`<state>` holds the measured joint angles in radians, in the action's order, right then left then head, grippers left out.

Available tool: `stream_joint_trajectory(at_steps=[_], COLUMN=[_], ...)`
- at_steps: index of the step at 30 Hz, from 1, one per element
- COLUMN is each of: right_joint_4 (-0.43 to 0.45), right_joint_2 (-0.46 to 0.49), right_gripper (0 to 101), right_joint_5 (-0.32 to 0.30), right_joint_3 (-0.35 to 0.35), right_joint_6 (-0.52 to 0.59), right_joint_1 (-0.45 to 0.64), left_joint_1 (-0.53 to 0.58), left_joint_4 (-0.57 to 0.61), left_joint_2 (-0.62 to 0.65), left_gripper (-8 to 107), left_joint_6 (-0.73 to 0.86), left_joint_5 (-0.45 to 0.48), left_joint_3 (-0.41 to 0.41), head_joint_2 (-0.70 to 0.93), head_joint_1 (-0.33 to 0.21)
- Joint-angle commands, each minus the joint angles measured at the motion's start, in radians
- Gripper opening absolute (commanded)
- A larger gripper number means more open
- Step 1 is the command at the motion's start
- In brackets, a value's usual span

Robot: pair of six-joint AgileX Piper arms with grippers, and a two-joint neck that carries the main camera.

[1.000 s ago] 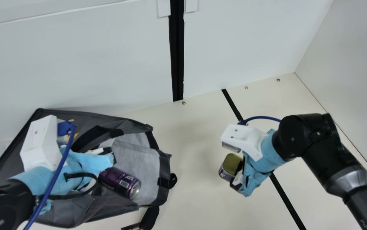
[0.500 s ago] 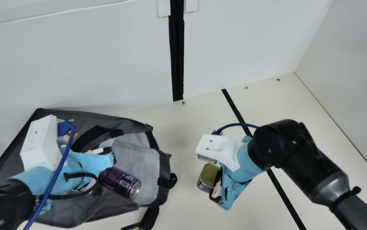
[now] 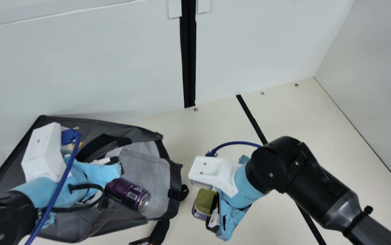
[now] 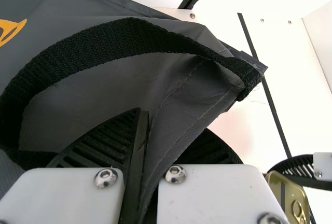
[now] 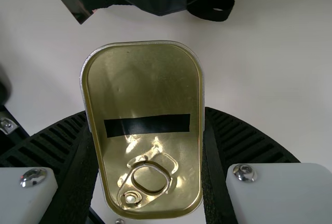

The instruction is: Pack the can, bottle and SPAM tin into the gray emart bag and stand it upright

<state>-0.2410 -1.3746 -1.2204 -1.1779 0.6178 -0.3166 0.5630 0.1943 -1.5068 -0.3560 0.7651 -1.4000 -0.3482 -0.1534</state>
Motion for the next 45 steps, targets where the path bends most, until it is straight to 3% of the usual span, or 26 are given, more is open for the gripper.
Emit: stream_joint_trajectory(at_steps=[1,13,23,33,45], right_joint_4=[-0.002,-0.065,-0.248,-0.445,-0.613], right_joint_2=[0.002,0.03,0.055,0.051,-0.04], right_gripper=[0,0,0,0,0], right_joint_5=[0.0,0.013,0.182,0.344,0.484], right_joint_3=[0.001,-0.006,0.079,0.151,0.157], right_joint_6=[-0.002,0.001,0.042,0.157,0.289], right_joint_1=[-0.009,-0.008,0.033,0.025,-0.022], left_joint_1=[0.0,0.0,0.0,0.0,0.0], left_joint_4=[0.0,0.0,0.0,0.0,0.0], left_joint_2=[0.0,0.0,0.0,0.0,0.0], left_gripper=[-8,-8,-8,-8,-8], left_joint_6=[0.0,0.0,0.0,0.0,0.0], left_joint_5=[0.0,0.0,0.0,0.0,0.0], left_joint_3=[0.0,0.0,0.0,0.0,0.0], head_joint_2=[-0.001,-0.001,-0.001,-0.001,-0.001], head_joint_1=[-0.021,-0.021,-0.021,-0.021,-0.021])
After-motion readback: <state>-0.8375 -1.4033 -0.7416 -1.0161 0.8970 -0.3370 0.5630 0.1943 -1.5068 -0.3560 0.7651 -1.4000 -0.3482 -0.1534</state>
